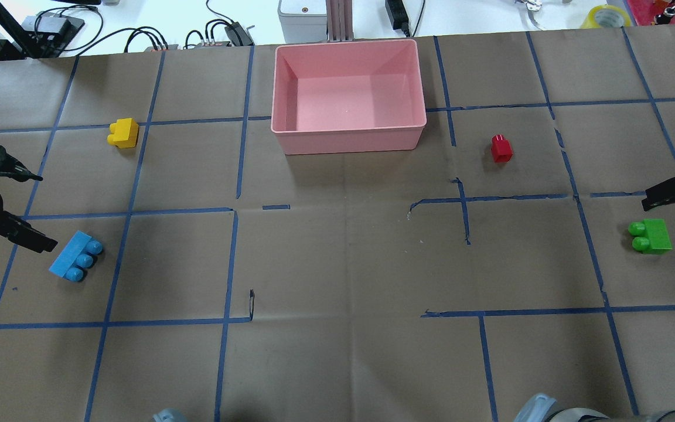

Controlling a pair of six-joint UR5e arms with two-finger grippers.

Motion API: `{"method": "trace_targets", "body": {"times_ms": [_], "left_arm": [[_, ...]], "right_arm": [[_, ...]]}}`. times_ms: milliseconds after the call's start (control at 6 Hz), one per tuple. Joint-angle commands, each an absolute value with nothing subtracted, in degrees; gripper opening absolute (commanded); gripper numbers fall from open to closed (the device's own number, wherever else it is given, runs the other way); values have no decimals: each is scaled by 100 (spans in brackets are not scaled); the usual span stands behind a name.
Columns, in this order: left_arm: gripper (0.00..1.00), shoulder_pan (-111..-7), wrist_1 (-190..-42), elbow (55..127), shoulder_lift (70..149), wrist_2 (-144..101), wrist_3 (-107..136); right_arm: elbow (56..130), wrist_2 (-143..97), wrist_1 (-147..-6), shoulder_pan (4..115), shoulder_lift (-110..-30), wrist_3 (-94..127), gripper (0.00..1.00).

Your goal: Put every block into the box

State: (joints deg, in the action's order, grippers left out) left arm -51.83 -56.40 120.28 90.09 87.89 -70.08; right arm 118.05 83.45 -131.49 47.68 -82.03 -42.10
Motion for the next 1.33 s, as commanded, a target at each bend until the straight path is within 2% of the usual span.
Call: {"method": "trace_targets", "body": {"times_ms": [0, 500, 1167], "left_arm": [[98, -5177, -5188, 12181, 9437, 8622, -7207], [98, -5168, -3660, 12296, 10491, 8613, -7137], [98, -5142, -3639, 12463, 10547, 8622, -7233]], "right_arm": [[12162, 8376, -13824, 4632, -8016, -4184, 99], [12217, 8358, -14333, 4623, -7561, -4175, 99], [12419, 8524, -14423, 4623, -7409, -4192, 98]]}}
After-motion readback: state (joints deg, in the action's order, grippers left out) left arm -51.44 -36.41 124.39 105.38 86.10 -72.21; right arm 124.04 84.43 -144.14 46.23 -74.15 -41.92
